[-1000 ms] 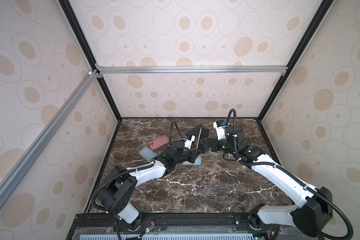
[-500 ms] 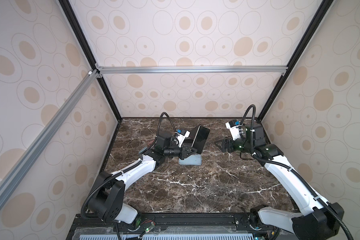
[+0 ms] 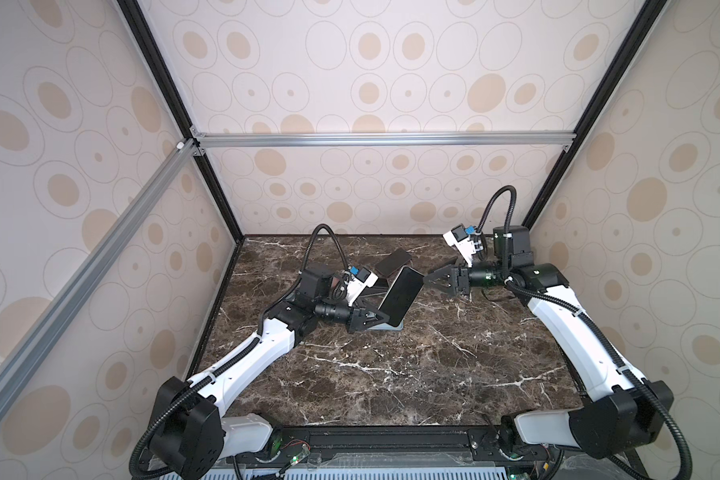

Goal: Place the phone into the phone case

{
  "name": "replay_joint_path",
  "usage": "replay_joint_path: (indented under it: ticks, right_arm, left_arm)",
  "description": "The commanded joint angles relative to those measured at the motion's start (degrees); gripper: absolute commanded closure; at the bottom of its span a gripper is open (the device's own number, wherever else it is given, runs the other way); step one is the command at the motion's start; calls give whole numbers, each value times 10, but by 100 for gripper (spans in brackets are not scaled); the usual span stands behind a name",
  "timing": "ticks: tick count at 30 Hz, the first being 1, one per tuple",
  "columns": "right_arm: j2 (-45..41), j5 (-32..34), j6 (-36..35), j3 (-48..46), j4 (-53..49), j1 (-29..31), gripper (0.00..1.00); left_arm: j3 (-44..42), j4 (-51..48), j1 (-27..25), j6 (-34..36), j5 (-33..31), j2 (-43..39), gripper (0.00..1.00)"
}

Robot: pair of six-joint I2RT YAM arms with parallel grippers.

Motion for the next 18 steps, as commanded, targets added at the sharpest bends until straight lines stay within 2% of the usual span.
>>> replay_joint_path:
  ticks: [1,7,11,14,18]
  right_arm:
    - [9,-76,-60,26,-75,-1,46]
    - [33,-91,-126,57,-169,11,51]
    - [61,-63,-193,86,-258,33,54]
    - [74,-53,-212,90,-280,59,57]
    - [83,-55,-225,101,-299,62,69]
  left_arm:
    - [56,-90,3,77,28,-12,100]
    - [87,-188,3,141,26,0,100]
    - [112,-248,3,190,25,15,100]
    - [120,-280,3,226,26,20,100]
    - [113,-278,2,228,30,15,100]
